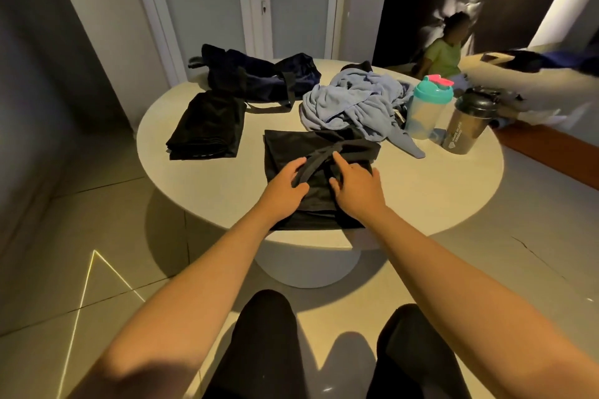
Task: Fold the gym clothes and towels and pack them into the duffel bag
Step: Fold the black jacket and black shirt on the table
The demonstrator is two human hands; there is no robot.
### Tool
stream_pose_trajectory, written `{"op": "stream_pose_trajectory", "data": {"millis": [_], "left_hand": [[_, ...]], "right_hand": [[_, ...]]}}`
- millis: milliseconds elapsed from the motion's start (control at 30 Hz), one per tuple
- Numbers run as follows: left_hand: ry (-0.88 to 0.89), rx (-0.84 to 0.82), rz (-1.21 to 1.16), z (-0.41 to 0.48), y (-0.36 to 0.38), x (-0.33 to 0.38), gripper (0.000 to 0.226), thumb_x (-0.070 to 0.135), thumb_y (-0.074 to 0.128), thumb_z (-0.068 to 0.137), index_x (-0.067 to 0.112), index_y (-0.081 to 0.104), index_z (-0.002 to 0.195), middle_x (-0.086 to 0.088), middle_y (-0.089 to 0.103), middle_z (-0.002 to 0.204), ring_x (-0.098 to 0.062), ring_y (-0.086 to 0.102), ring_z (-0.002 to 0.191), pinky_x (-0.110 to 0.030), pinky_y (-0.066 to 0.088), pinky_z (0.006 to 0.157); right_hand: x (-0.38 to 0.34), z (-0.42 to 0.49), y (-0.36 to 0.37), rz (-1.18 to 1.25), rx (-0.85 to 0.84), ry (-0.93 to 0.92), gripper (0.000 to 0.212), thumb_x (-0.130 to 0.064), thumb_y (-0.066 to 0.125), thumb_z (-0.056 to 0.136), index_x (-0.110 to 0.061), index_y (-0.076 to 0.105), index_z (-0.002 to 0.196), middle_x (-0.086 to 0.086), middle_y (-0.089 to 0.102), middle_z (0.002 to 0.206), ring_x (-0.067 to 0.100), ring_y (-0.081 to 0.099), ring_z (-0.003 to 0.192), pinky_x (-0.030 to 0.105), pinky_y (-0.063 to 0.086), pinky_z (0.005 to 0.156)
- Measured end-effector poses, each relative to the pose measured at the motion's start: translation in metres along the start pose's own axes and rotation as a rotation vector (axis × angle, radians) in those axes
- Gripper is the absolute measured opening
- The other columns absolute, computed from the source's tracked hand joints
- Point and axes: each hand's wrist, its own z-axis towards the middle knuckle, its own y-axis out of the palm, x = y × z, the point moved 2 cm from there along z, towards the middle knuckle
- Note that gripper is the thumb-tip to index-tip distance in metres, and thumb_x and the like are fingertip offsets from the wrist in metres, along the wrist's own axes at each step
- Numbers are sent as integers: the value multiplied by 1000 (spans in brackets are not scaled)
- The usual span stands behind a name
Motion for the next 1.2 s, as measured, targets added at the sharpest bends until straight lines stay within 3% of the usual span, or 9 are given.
{"op": "stream_pose_trajectory", "data": {"millis": [100, 267, 400, 533, 633, 700, 867, 1067, 1200], "left_hand": [[31, 89, -33, -6, -2, -4, 48, 8, 50, 100, 30, 53, 142, 3, 61, 133, -9, 60, 115, -21, 50, 92], [46, 185, -148, -16, -9, -14, 40, 11, 48, 100, 36, 63, 128, 12, 67, 122, -5, 63, 110, -32, 55, 97], [59, 349, -199, -28, -11, -9, 38, 11, 47, 98, 33, 77, 105, 15, 71, 110, -6, 65, 104, -29, 56, 94], [66, 331, 126, -37, -13, -7, 31, 27, 52, 94, 40, 70, 117, 14, 71, 102, -9, 65, 91, -33, 57, 82], [-35, 222, 317, -38, -15, -17, 46, 41, 56, 94, 38, 50, 140, 6, 65, 122, -18, 62, 107, -37, 53, 88], [-42, 209, 328, -36, -14, -22, 55, 41, 56, 95, 34, 42, 148, 1, 60, 133, -22, 59, 117, -38, 51, 93], [-51, 126, 232, -22, -10, -12, 54, 25, 52, 103, 29, 36, 155, -4, 51, 148, -26, 53, 128, -25, 41, 90], [26, 276, 116, -31, -18, -26, 35, 21, 58, 96, 28, 61, 130, 3, 64, 117, -19, 62, 107, -34, 54, 90], [-38, 310, 40, -36, -20, -26, 32, 34, 47, 90, 38, 64, 117, 8, 66, 113, -15, 63, 101, -47, 57, 89]], "right_hand": [[-5, -15, 14, 229, -63, -9, 53, -36, 46, 104, -21, 37, 154, 8, 51, 147, 30, 45, 136, 52, 24, 120], [-9, -35, 14, 96, 240, -107, 42, -35, 48, 100, -17, 61, 135, 3, 68, 125, 25, 59, 120, 49, 33, 116], [-12, -41, 11, 96, 220, -138, 56, -41, 49, 99, -20, 42, 150, 6, 67, 100, 27, 61, 92, 41, 51, 81], [-11, -41, 12, 74, 216, -159, 67, -48, 44, 99, -34, 16, 159, -6, 55, 81, 21, 56, 80, 44, 47, 87], [-10, -38, 20, -38, 84, -122, 59, -52, 37, 101, -31, 30, 156, 0, 64, 125, 23, 53, 124, 54, 26, 117], [-15, -37, 22, -145, -36, -67, 59, -56, 28, 102, -28, 35, 154, 3, 41, 156, 24, 27, 149, 59, 5, 122], [-23, -33, 25, -109, -165, 123, 63, -58, 14, 104, -28, 20, 158, 14, 14, 165, 31, -2, 154, 64, -10, 115], [-25, -47, 29, 31, 200, -149, 43, -42, 44, 103, -14, 64, 129, 8, 59, 117, 27, 54, 112, 42, 44, 98], [-25, -48, 29, 66, 113, -162, 49, -50, 46, 100, -19, 61, 135, 4, 60, 122, 23, 54, 113, 39, 45, 98]]}}
